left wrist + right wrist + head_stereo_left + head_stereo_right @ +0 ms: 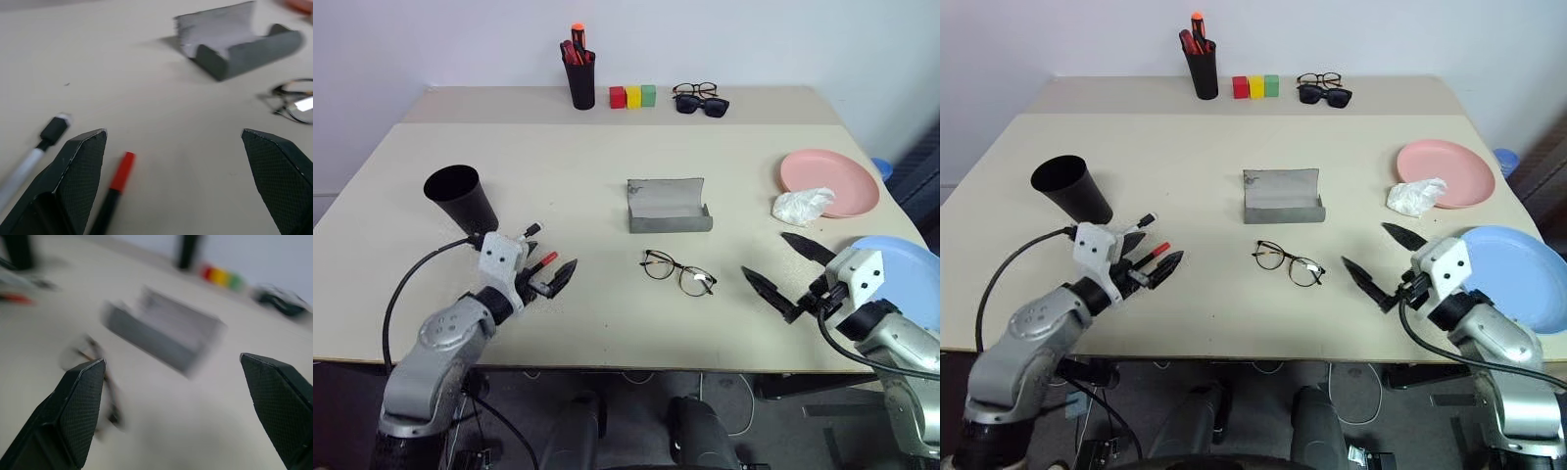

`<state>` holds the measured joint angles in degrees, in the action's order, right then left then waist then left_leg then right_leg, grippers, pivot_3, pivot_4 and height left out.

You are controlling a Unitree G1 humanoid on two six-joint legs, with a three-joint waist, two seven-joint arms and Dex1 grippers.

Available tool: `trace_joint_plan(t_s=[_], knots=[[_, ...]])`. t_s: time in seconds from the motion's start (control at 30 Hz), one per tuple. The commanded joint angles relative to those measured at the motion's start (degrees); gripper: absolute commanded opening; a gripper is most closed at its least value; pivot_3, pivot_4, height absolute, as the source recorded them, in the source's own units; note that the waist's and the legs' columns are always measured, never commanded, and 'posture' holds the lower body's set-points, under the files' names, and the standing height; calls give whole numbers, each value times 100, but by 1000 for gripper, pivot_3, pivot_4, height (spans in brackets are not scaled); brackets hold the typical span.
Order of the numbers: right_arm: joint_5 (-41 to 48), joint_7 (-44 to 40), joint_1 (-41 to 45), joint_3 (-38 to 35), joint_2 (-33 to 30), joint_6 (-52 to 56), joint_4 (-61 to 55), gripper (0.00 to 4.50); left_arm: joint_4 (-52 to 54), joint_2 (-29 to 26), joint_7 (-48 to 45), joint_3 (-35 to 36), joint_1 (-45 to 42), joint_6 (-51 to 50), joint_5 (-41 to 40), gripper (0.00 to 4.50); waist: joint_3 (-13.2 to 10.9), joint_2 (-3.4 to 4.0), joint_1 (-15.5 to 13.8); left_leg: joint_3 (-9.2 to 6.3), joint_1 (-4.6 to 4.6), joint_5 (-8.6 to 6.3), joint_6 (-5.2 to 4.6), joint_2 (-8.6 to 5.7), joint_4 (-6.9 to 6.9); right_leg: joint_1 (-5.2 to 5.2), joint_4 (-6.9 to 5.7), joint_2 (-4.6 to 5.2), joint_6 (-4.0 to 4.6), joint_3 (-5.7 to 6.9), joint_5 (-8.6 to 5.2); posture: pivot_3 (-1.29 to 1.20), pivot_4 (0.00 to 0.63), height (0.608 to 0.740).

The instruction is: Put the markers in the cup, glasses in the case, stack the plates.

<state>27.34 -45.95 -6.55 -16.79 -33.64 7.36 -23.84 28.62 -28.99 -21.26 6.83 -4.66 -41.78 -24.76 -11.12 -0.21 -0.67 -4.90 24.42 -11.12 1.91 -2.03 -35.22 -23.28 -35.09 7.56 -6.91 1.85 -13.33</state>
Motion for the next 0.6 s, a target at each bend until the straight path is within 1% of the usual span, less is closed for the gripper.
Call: trace_joint_plan(t_s=[0.03,0.07,0.17,0.23,0.33,0.43,0.6], knots=[[569,-623,295,286,-191,102,-307,4482,-98,-658,-113,134,-708,-1161,-175,4500,-5,-8,1,-1,-1,1,-2,0,1,-1,-3,-1,0,1,0,0,150,740],[597,-717,363,363,-240,149,-291,4482,-234,-808,-123,151,-900,-1425,-203,4500,-6,-8,-2,-1,1,2,-4,0,1,-5,-5,-3,0,1,0,0,150,740],[596,-858,533,507,-313,203,-190,4482,-670,-1141,-284,236,-1245,-1794,-231,4500,-6,-11,-2,4,2,3,-5,-2,0,-3,0,1,0,-1,0,0,150,740],[577,-882,576,542,-315,215,-170,4482,-808,-1428,-504,162,-1284,-1889,-205,4500,-11,-19,7,6,2,3,-5,-5,3,-4,2,3,-5,-2,-3,0,150,740],[598,-905,629,579,-310,264,-178,4482,-968,-1806,-936,-140,-1293,-1943,-205,4500,-16,-28,2,6,4,3,-5,-3,12,-12,0,1,-1,-3,-1,0,150,740],[635,-910,590,573,-316,301,-267,4482,-996,-1976,-1267,-370,-1364,-2001,-272,4500,-17,-29,-13,7,6,2,-2,-3,11,-13,1,4,-1,-4,-2,0,150,740],[678,-958,436,542,-342,341,-454,4482,-1138,-2081,-1538,-741,-1635,-2131,-174,4500,-19,-35,-8,6,7,-8,14,-3,6,-10,4,9,-3,-5,-3,0,150,740]])
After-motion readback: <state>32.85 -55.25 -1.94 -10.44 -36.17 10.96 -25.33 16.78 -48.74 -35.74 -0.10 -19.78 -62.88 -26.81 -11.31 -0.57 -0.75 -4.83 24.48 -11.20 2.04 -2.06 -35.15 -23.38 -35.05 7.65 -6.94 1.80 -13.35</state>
